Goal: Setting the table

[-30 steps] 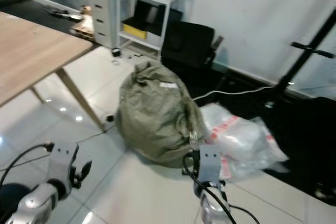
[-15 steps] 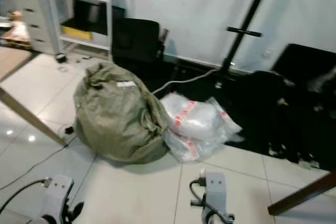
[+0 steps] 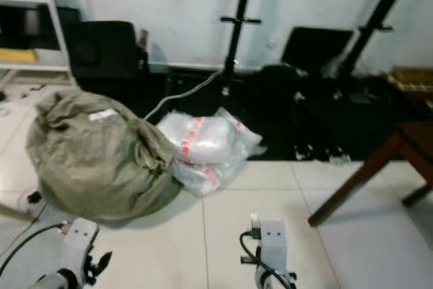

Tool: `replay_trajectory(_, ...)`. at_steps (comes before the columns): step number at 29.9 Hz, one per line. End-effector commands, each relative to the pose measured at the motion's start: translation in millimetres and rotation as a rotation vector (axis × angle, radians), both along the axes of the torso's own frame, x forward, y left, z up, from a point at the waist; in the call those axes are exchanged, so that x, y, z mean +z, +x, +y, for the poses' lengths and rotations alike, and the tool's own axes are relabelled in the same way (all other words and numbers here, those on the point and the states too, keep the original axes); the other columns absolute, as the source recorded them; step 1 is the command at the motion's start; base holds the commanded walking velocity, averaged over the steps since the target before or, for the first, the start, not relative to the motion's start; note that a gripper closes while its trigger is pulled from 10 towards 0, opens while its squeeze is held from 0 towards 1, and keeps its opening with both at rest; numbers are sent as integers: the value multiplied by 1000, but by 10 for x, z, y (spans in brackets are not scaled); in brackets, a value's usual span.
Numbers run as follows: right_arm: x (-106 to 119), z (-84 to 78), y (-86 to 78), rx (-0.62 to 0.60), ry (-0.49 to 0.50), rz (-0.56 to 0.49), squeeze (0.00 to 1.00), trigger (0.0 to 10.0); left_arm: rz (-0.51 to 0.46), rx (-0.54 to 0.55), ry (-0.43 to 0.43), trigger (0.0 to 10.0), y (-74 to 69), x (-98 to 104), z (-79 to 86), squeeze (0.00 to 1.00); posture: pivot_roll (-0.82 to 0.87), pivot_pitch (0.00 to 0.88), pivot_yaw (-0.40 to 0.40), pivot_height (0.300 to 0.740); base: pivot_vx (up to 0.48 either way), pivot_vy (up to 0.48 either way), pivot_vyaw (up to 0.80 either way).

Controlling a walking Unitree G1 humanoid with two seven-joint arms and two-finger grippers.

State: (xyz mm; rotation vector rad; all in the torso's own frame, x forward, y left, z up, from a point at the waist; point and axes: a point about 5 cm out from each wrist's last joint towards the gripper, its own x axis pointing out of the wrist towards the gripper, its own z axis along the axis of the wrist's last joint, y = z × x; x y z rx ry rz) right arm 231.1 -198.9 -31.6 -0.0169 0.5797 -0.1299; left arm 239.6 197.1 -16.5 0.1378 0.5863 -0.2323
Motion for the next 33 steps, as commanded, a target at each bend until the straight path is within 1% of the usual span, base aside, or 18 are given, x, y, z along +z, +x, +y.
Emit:
replay_trajectory(1, 2, -32, -2, -21, 6, -8, 0, 10000, 11, -4, 10, 10000, -47, -42, -7, 0, -40, 52, 44, 740, 0, 0, -800)
replay_trajectory(8, -1, -38, 6, -22, 4, -13, 0, 10000, -1, -7, 6, 10000, -27, -41, -13, 0, -41, 52, 45, 740, 0, 0, -800)
replay_trajectory(13, 1, -40, 12, -23, 5, -17, 0, 10000, -8, -16, -14, 10000, -9, -25, -40, 0, -41, 51, 45, 740, 0, 0, -800)
replay_trajectory(19, 1, -43, 20, -23, 3, -20, 0, 10000, -20, -29, -11, 10000, 9, -11, -66, 0, -42, 50, 45, 740, 0, 0, -800)
replay_trajectory(33, 2, -44, 30, -21, 0, -26, 0, 10000, -25, -29, -7, 10000, 21, -11, -69, 0, -42, 49, 44, 740, 0, 0, -800)
